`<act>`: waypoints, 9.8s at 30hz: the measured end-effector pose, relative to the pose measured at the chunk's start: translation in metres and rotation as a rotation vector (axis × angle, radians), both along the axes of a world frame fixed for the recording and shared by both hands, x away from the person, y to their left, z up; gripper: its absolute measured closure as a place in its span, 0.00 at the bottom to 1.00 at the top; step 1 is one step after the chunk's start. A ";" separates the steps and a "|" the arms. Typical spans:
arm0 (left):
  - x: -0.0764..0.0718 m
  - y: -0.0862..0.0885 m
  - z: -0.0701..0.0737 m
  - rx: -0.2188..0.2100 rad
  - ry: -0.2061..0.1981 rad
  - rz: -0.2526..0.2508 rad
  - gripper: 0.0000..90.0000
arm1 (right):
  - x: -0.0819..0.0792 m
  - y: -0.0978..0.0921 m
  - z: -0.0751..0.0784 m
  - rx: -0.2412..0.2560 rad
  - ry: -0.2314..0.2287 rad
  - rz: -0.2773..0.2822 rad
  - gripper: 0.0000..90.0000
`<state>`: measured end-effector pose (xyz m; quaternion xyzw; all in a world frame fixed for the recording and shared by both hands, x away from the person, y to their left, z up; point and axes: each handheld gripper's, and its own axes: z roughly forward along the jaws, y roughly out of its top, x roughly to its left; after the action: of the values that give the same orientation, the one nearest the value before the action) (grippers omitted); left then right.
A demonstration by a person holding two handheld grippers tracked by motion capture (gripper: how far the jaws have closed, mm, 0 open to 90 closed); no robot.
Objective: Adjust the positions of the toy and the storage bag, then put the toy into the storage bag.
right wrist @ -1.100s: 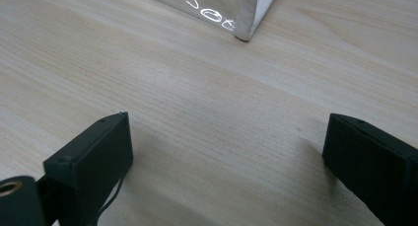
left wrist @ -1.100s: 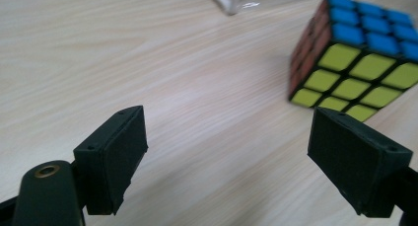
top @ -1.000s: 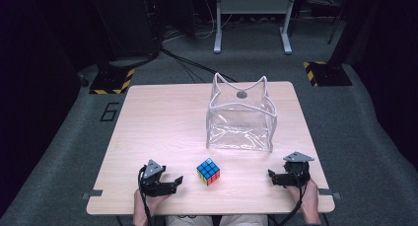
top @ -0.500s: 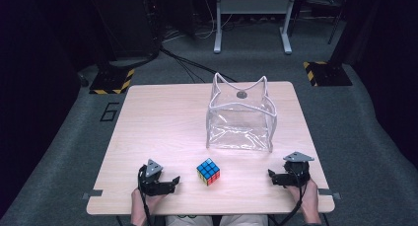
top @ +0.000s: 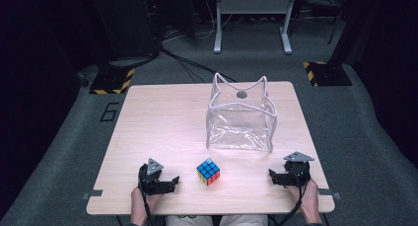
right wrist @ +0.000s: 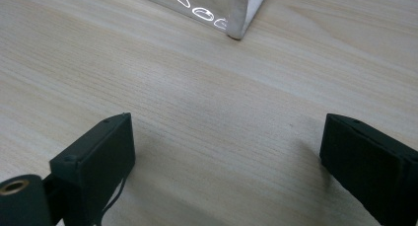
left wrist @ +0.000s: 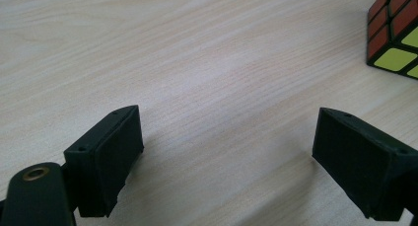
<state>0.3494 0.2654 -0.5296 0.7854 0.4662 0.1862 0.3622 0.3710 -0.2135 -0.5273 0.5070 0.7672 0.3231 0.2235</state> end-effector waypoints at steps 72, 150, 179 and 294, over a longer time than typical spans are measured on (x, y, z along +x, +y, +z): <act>0.152 -0.097 0.216 -0.050 -0.109 -0.255 0.10 | 0.077 0.024 0.212 0.032 -0.173 0.098 0.14; 0.186 -0.045 0.198 0.057 0.056 -0.073 0.94 | 0.173 0.130 0.190 0.011 -0.078 0.156 0.97; 0.146 -0.015 0.207 -0.035 -0.041 -0.096 0.13 | 0.134 0.110 0.205 0.064 -0.096 0.213 0.17; 0.075 0.069 -0.001 0.045 0.013 0.018 0.04 | 0.001 0.222 0.013 -0.004 0.029 0.461 0.04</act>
<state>0.4243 0.3344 -0.5301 0.7904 0.4713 0.1946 0.3397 0.3717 0.0084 -0.5145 0.3228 0.8664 0.3568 0.1336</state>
